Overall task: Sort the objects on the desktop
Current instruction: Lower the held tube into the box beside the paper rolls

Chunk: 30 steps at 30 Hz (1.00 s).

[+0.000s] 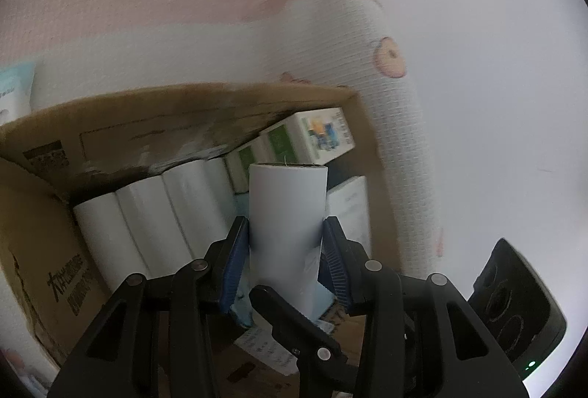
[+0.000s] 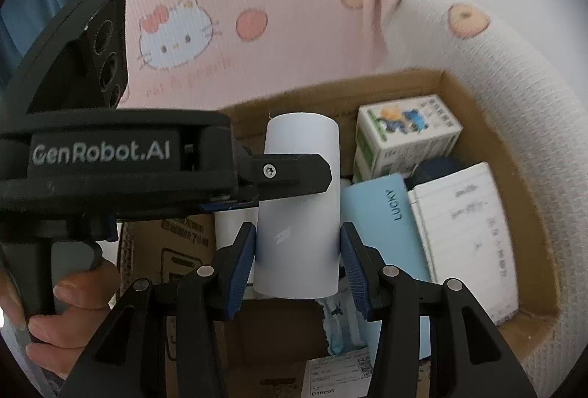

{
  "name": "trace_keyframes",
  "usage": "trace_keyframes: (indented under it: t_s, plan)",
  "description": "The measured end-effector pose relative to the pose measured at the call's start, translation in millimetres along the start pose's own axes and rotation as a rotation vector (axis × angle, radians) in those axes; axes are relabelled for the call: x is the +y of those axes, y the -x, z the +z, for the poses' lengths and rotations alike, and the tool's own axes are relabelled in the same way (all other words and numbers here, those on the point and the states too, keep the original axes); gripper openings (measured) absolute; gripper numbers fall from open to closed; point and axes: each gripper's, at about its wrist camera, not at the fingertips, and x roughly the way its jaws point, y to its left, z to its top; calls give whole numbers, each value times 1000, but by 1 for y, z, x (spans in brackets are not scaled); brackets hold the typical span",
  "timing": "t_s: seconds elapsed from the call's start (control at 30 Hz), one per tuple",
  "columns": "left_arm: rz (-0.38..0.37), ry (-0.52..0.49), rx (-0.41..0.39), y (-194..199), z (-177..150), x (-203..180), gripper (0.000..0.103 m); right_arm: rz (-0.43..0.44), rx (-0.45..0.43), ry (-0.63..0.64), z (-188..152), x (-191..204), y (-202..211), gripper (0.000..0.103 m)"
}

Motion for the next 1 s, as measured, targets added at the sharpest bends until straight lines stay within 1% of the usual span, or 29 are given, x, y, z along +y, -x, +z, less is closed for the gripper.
trace_keyframes:
  t_s: [0.13, 0.27, 0.33, 0.43, 0.53, 0.7, 0.87, 1.0]
  plan:
    - [49, -23, 13, -8, 2, 3, 45, -2, 78, 13, 4, -1, -17, 44]
    - [83, 10, 17, -9, 4, 11, 45, 26, 124, 19, 6, -1, -29, 44]
    - [116, 17, 27, -11, 6, 13, 45, 44, 151, 17, 7, 0, -36, 44]
    - [179, 9, 31, -15, 7, 11, 45, 54, 176, 29, 7, 2, -42, 44]
    - [226, 19, 37, -17, 8, 13, 45, 95, 209, 4, 14, -10, -55, 44]
    - [265, 25, 52, -20, 10, 15, 45, 132, 243, 11, 16, -16, -65, 44]
    - [339, 6, 66, -26, 10, 14, 46, 182, 295, -9, 15, -24, -74, 44]
    - [410, 1, 56, -33, 10, 15, 47, 178, 292, 1, 15, -26, -75, 44]
